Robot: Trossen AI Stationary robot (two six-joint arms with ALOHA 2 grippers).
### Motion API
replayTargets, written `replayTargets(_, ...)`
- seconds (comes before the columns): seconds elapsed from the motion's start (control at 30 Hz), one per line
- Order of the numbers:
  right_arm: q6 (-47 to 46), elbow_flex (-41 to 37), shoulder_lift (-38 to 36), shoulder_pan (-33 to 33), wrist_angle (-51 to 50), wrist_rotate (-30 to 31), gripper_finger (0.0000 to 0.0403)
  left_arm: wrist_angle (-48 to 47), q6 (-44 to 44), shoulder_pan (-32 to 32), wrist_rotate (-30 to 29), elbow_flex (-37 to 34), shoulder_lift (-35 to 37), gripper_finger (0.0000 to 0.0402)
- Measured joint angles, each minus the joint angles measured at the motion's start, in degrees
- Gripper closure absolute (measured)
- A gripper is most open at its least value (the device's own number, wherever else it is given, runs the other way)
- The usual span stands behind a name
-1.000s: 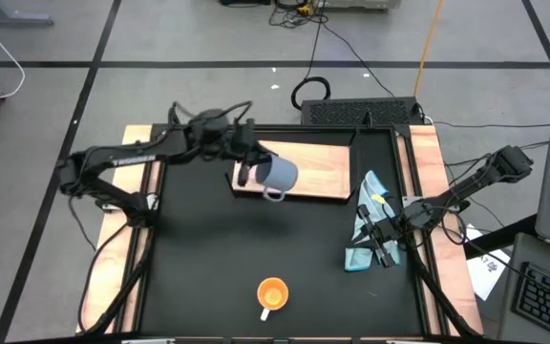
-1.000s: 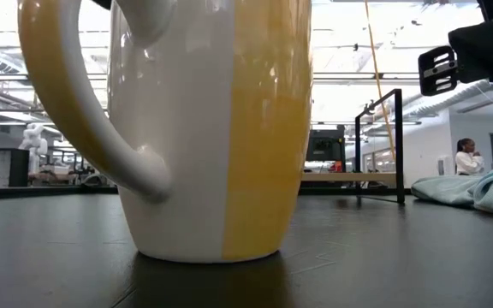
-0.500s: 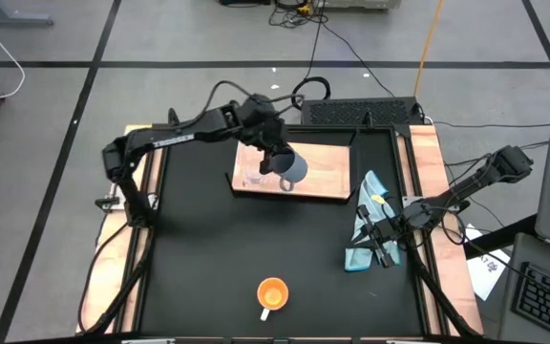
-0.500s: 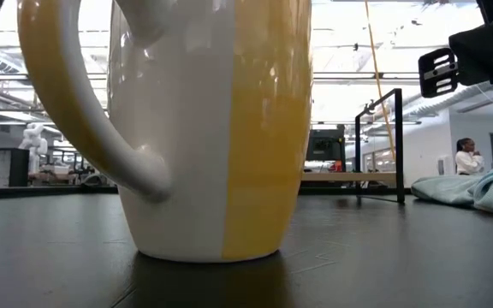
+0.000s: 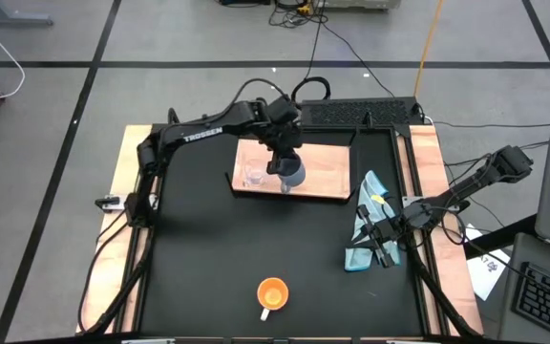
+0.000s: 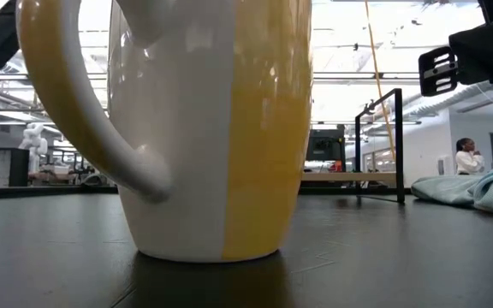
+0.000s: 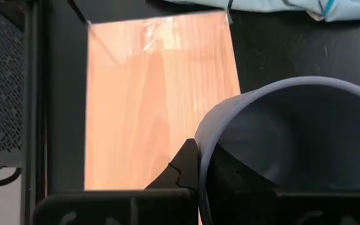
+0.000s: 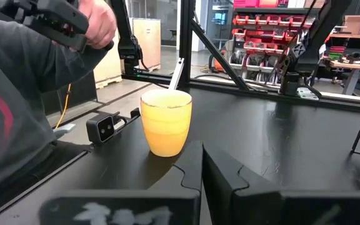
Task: Stack small to large cups/mugs on shelf
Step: Put the gray mug on the shelf
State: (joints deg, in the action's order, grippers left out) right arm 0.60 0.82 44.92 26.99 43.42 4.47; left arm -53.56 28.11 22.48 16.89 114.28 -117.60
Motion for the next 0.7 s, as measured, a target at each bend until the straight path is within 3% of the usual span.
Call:
replayTargets(0.33,0.5,0.0,0.0,0.0,0.0,0.0,0.0403,-1.4,-0.8,-0.8,-5.3,1.6,-2.9,0.0394)
replayTargets(0.7,1.0,0.0,0.0,0.0,0.0,0.0,0.0403,-5.1,-1.8,-2.0,-6.4,1.5,-4.4,0.0394)
